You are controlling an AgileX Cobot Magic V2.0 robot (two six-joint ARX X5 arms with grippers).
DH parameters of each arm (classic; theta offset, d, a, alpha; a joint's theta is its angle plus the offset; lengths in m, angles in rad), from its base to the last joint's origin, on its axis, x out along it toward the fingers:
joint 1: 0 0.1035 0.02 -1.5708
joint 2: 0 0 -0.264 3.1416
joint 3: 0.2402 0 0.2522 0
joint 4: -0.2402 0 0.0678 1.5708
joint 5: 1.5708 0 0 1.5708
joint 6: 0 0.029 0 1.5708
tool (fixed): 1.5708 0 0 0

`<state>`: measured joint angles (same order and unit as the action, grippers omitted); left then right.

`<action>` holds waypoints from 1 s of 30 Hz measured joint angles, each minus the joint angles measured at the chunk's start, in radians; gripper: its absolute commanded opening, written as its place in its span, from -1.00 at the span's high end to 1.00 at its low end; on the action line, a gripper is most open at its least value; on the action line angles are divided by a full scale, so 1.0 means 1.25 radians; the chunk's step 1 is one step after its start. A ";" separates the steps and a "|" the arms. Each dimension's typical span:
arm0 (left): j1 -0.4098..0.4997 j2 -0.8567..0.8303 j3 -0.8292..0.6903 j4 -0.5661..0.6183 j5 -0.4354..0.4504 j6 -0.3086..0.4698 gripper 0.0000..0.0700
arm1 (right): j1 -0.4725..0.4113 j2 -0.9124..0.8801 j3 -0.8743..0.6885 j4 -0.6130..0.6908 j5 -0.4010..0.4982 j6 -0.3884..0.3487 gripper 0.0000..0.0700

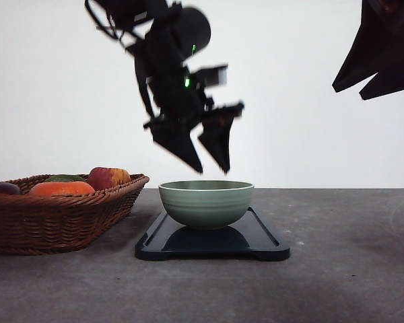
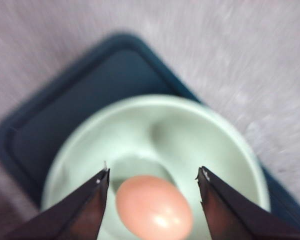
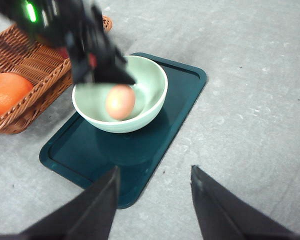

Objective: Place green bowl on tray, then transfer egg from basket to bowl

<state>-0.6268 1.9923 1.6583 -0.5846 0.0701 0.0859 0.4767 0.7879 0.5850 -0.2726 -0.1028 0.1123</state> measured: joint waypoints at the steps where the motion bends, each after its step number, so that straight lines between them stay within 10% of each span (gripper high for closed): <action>1: 0.000 0.000 0.022 -0.027 0.000 0.000 -0.01 | 0.000 0.000 0.000 0.000 0.000 0.000 0.21; 10: 0.031 -0.106 -0.023 -0.045 0.041 -0.088 -0.01 | 0.000 0.000 0.000 -0.011 0.000 0.000 0.21; 30: 0.083 -0.642 -0.566 0.124 0.048 -0.117 -0.01 | 0.000 0.000 0.000 -0.026 0.001 0.000 0.21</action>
<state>-0.5226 1.1898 0.9511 -0.4300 0.1299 -0.0602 0.4767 0.7879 0.5850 -0.3047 -0.1021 0.1123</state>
